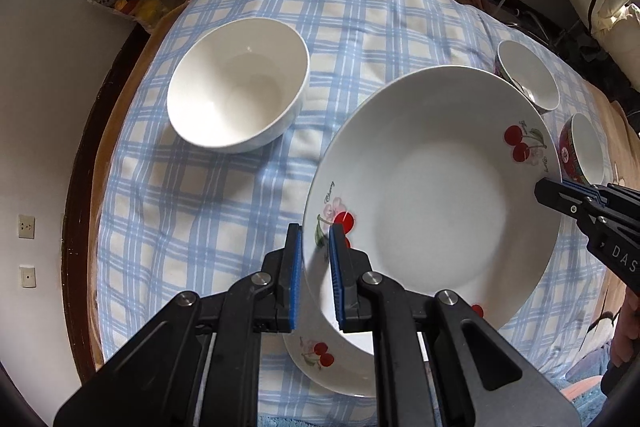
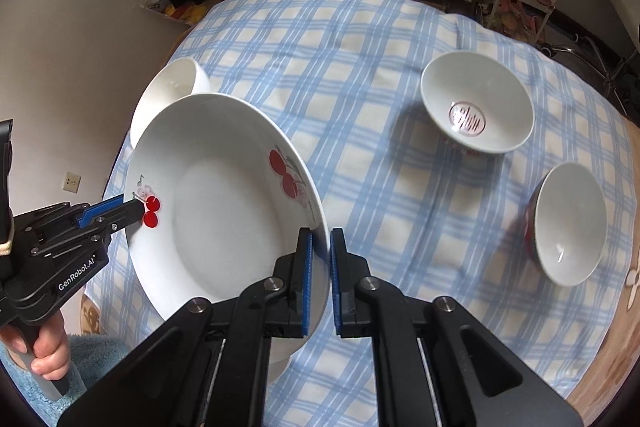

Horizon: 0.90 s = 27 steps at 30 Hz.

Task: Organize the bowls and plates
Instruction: 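Lift the held cherry plates with both grippers and carry them toward the plate stack, then lower both held cherry plates onto the stacked plates and open both grippers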

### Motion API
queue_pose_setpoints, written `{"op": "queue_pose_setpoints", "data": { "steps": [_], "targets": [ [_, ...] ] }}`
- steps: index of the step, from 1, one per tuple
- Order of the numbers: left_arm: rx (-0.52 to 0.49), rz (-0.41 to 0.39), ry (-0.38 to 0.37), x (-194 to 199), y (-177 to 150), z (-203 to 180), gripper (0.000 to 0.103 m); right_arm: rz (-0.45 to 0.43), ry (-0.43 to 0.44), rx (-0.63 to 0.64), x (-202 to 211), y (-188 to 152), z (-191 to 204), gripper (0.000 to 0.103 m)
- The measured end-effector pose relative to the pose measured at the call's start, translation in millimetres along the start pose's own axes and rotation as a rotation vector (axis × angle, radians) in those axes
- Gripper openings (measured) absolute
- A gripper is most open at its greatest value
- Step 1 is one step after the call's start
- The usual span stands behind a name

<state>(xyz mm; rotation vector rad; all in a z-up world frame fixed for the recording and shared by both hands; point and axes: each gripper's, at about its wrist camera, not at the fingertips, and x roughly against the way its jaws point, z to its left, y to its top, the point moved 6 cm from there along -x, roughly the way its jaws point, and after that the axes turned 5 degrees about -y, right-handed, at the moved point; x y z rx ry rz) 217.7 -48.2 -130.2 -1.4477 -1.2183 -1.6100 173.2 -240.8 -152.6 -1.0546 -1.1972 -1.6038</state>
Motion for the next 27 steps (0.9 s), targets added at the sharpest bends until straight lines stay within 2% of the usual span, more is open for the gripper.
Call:
{"op": "queue_pose_setpoints", "data": {
  "steps": [10, 18, 22, 27],
  "targets": [
    [0.030, 0.043, 0.010, -13, -52, 15, 0.013, 0.022, 0.025, 0.018, -12, -43, 22, 0.010],
    [0.040, 0.080, 0.001, -37, -85, 18, 0.013, 0.005, -0.034, 0.088, -23, -64, 32, 0.010],
    [0.038, 0.103, 0.036, -55, -88, 19, 0.013, -0.003, -0.062, 0.109, -34, -72, 35, 0.010],
    [0.017, 0.087, 0.060, -59, -85, 17, 0.015, -0.030, -0.110, 0.138, -41, -73, 37, 0.010]
  ]
}}
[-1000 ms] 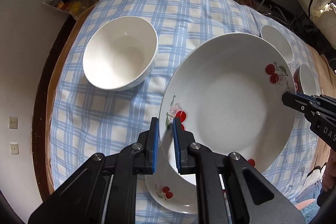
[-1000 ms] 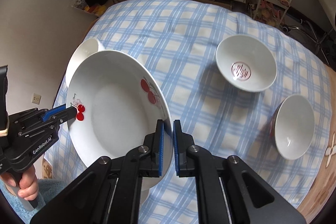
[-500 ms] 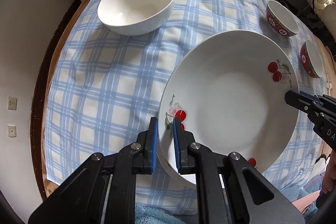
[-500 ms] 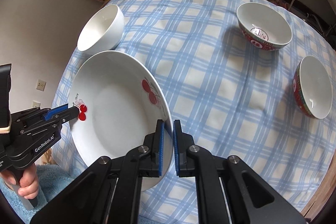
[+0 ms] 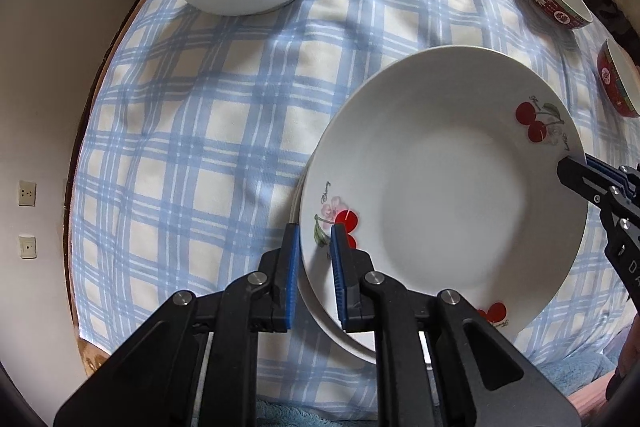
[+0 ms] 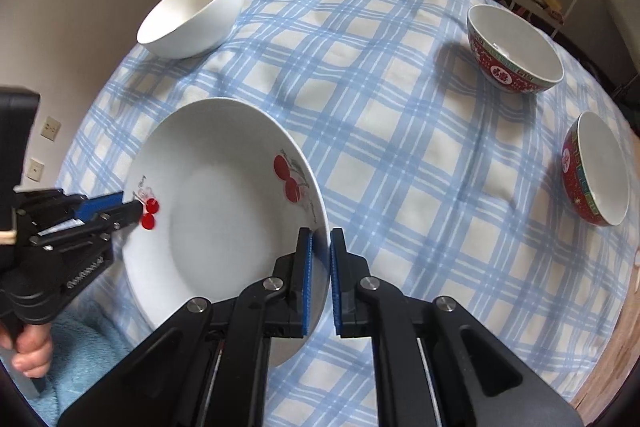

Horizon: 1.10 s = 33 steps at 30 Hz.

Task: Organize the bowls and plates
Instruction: 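Lower both held cherry plates onto the stacked plates and open both grippers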

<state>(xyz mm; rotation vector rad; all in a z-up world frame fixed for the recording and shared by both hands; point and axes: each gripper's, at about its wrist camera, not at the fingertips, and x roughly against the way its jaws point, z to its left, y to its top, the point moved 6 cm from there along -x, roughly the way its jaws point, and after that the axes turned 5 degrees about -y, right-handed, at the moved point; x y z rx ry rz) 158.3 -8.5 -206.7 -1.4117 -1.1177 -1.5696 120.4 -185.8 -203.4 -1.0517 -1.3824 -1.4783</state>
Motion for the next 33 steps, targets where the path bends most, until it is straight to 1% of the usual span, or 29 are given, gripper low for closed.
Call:
{"op": "queue_pose_setpoints", "data": {
  "steps": [4, 7, 14, 19, 24, 29, 33],
  "targets": [
    [0.013, -0.010, 0.007, -2, 0, 4, 0.015, -0.001, 0.022, -0.008, -7, -4, 2, 0.010],
    [0.022, 0.000, -0.004, -6, -2, 7, 0.015, -0.006, -0.003, 0.012, -10, -5, 5, 0.010],
    [0.022, -0.015, -0.009, -5, -1, 6, 0.015, -0.002, 0.024, -0.032, -12, -6, 1, 0.010],
    [0.028, -0.020, -0.024, -4, -2, 8, 0.015, 0.002, 0.014, -0.029, -13, -6, 2, 0.011],
    [0.020, -0.025, -0.015, -4, -2, 7, 0.015, 0.006, 0.011, -0.033, -14, -7, 3, 0.011],
    [0.024, -0.021, -0.014, -5, -3, 7, 0.016, 0.019, 0.024, -0.038, -19, -9, 3, 0.014],
    [0.039, -0.015, -0.023, -6, -4, 9, 0.019, 0.023, 0.026, -0.034, -21, -9, 4, 0.015]
  ]
}}
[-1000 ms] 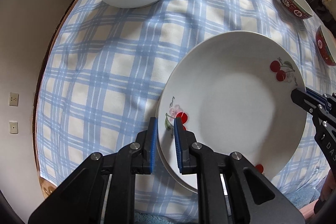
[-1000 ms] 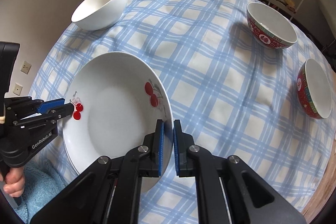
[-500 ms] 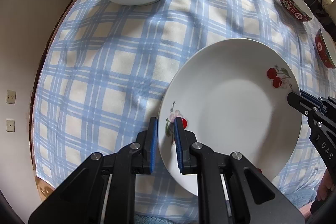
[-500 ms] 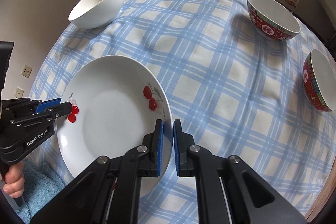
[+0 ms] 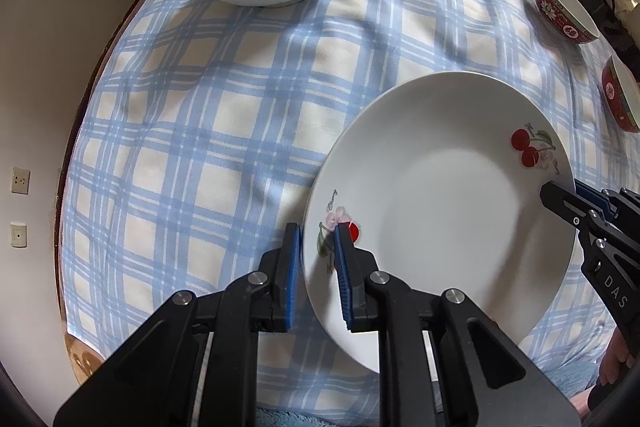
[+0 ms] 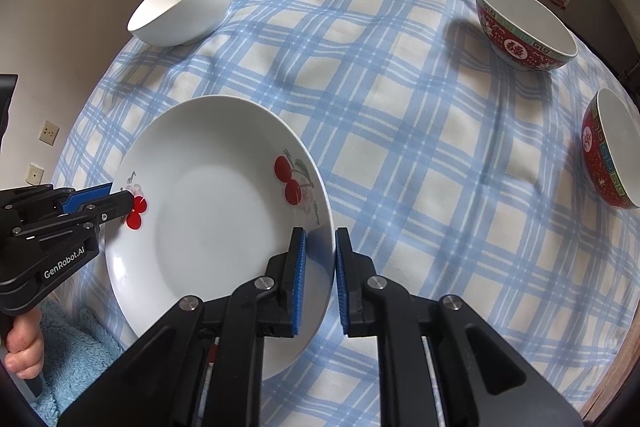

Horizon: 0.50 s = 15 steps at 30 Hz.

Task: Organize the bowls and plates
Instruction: 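Lower both held cherry plates onto the stacked plates and open both grippers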

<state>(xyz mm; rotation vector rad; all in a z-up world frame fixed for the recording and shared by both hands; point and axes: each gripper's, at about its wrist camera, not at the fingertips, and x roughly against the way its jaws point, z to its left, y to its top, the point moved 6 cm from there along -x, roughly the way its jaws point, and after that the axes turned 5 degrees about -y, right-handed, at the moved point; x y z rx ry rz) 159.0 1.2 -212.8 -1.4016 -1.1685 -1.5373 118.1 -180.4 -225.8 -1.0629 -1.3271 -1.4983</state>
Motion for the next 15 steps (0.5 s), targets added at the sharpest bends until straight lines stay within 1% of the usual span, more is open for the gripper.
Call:
{"op": "queue_pose_setpoints", "data": {
  "steps": [3, 8, 11, 13, 14, 15],
  "targets": [
    [0.000, -0.006, 0.004, 1, 0, 1, 0.019, 0.003, 0.006, -0.005, 0, 0, 0, 0.015],
    [0.009, -0.035, 0.010, 10, 4, 6, 0.019, 0.001, -0.014, 0.021, -1, 1, 1, 0.016],
    [0.007, -0.066, 0.028, 18, 4, 10, 0.022, -0.003, -0.021, 0.028, 0, 4, 2, 0.016],
    [0.019, -0.079, 0.036, 21, 6, 15, 0.027, -0.012, -0.025, 0.027, 3, 5, 2, 0.016],
    [0.029, -0.084, 0.035, 22, 7, 18, 0.028, -0.018, -0.025, 0.027, 4, 7, 2, 0.017],
    [0.041, -0.088, 0.032, 24, 9, 21, 0.029, -0.027, -0.025, 0.027, 6, 9, 1, 0.021]
  ]
}}
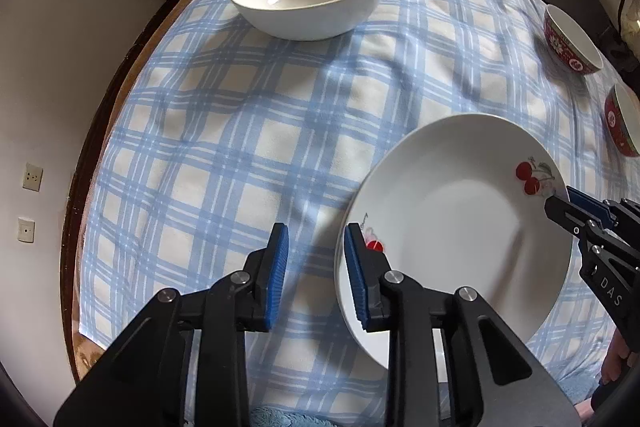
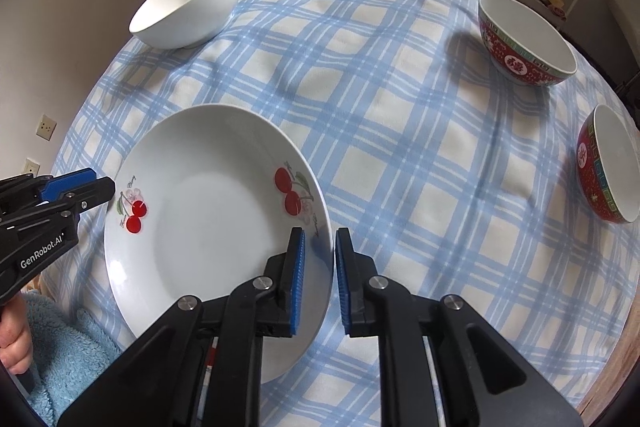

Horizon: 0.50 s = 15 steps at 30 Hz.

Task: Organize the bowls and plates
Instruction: 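Lower both held cherry plates onto the stacked plates and open both grippers, then move both grippers to plain white bowls and close them on the rims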

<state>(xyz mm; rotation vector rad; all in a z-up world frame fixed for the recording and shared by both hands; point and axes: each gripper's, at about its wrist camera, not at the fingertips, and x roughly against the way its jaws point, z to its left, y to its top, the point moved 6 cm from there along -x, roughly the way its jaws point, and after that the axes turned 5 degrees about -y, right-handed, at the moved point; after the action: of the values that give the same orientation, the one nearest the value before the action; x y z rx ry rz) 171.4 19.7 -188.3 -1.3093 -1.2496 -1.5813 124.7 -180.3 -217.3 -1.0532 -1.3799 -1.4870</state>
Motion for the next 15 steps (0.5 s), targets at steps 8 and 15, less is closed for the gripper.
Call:
{"op": "queue_pose_setpoints", "data": {
  "steps": [8, 15],
  "targets": [
    [0.055, -0.076, 0.056, 22, 25, 22, 0.066, -0.132, 0.082, -0.014, 28, 41, 7, 0.062],
    [0.110, -0.148, 0.094, 48, 64, 49, 0.089, -0.219, 0.131, 0.015, 51, 91, 28, 0.098]
  ]
}}
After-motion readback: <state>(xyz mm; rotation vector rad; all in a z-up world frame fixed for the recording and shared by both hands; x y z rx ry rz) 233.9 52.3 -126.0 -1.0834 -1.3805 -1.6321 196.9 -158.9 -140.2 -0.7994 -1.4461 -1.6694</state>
